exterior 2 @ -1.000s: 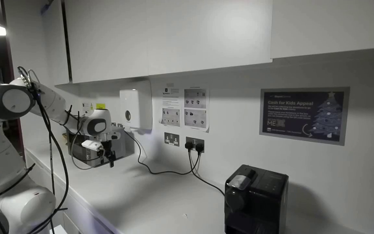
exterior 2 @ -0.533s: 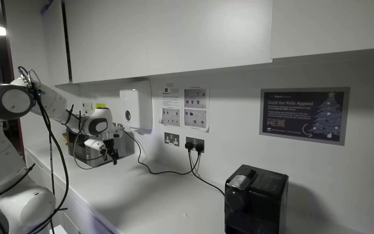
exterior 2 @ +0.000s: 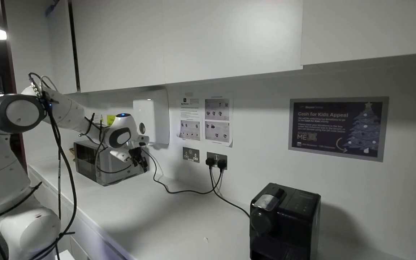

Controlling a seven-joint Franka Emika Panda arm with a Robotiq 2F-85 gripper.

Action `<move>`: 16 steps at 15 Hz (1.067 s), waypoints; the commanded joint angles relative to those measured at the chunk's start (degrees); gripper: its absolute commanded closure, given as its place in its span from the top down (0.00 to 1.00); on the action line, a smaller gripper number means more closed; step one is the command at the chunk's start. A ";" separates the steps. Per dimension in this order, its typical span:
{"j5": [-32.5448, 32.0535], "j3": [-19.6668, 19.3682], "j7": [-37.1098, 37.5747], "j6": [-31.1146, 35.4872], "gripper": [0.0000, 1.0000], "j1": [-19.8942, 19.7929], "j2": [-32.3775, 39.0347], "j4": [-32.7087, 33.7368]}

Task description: Flip the left switch of the socket on the right

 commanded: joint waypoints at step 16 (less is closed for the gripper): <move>-11.02 -7.03 1.59 10.42 1.00 -12.10 5.63 10.95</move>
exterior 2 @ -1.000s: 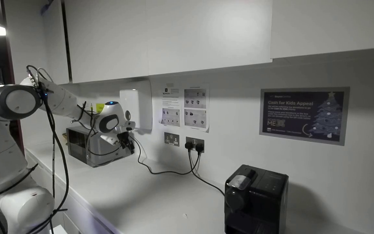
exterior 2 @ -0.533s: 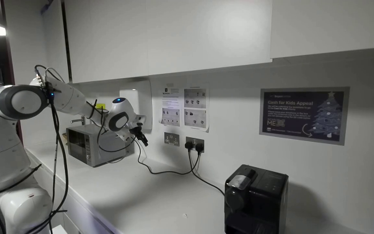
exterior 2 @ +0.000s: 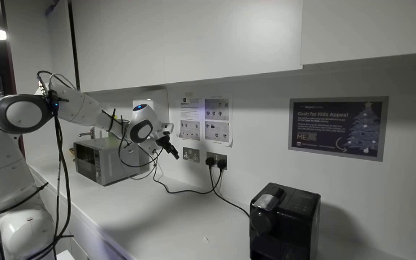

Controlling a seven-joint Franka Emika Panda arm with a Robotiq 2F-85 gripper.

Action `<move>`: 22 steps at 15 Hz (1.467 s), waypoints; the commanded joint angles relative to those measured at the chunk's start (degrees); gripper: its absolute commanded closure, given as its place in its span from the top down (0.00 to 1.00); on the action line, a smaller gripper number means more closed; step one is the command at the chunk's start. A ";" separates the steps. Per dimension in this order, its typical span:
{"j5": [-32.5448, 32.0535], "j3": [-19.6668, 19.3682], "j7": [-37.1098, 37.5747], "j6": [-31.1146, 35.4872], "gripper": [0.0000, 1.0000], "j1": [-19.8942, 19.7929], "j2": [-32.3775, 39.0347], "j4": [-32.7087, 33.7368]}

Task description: Flip the left switch of the socket on the right

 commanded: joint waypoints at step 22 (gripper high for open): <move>-21.19 -4.61 0.72 -2.21 0.00 -6.74 7.37 9.98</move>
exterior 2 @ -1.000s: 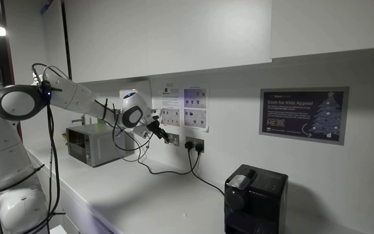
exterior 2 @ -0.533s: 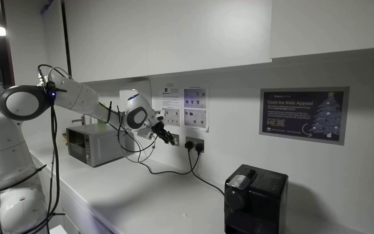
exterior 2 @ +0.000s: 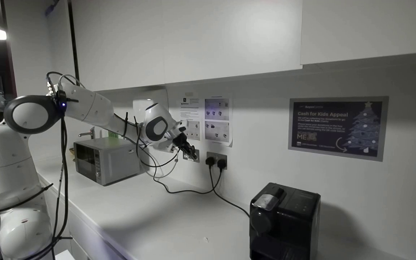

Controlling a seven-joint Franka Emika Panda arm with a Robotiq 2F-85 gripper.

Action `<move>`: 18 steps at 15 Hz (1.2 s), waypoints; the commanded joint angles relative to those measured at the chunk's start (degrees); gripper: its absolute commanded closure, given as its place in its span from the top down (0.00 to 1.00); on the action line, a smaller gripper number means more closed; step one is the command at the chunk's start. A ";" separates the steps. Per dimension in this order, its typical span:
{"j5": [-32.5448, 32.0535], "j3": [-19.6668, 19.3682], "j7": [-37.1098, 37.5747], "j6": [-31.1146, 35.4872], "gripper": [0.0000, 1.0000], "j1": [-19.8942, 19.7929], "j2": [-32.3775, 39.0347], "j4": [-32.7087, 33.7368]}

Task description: Flip the left switch of the socket on the right

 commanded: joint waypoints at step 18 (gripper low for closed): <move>-0.75 -1.16 0.10 -0.06 0.01 0.59 3.33 3.66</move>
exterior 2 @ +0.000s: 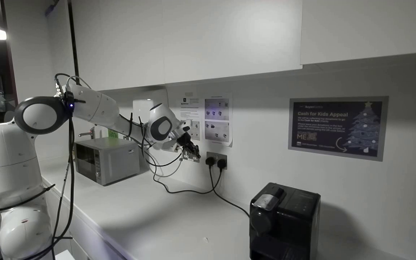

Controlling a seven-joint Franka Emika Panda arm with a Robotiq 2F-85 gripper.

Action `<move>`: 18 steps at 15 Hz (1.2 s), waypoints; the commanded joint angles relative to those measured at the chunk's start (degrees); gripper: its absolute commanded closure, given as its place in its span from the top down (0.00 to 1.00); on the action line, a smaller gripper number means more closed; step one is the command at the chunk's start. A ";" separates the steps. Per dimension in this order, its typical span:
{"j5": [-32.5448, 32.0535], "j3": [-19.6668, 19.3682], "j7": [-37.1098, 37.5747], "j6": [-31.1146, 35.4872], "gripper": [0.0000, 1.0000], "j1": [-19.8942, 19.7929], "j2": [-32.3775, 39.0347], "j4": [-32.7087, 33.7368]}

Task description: Flip the left switch of the socket on the right

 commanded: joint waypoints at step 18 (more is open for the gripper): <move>-0.05 -1.90 0.02 1.57 0.00 4.11 15.39 15.15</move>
